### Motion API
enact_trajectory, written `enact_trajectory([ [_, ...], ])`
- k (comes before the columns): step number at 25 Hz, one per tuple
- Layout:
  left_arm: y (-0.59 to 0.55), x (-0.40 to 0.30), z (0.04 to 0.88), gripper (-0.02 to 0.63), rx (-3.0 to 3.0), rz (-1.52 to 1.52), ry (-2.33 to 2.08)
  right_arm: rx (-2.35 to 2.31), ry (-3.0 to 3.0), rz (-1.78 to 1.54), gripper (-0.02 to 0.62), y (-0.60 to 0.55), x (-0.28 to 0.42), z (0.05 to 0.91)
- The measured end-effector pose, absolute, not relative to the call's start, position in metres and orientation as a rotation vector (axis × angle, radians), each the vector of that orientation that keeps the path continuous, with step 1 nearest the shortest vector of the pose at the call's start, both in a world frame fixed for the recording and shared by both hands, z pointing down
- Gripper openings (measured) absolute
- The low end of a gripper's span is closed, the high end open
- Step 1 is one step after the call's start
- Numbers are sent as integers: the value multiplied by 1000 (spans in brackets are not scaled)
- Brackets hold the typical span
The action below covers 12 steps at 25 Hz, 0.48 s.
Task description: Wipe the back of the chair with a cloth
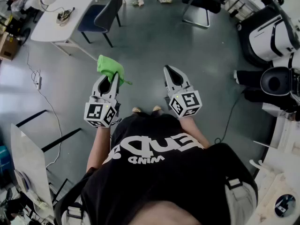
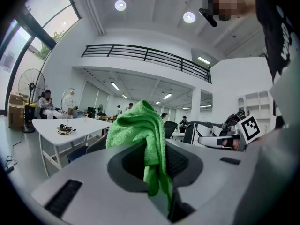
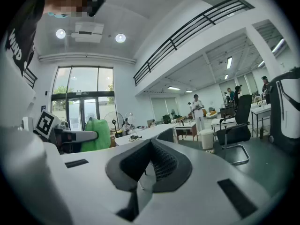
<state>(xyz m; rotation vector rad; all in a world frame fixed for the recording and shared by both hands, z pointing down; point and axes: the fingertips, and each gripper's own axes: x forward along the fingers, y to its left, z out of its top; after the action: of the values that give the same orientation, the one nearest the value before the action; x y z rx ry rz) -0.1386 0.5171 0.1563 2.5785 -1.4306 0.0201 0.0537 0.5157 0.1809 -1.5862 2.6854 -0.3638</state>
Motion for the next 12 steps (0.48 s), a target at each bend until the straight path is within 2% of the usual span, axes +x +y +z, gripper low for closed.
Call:
enact_trajectory([
  [12,485,-161,176,69,2618,41,-1352,-1689,2617,-403,-3,503,44,204],
])
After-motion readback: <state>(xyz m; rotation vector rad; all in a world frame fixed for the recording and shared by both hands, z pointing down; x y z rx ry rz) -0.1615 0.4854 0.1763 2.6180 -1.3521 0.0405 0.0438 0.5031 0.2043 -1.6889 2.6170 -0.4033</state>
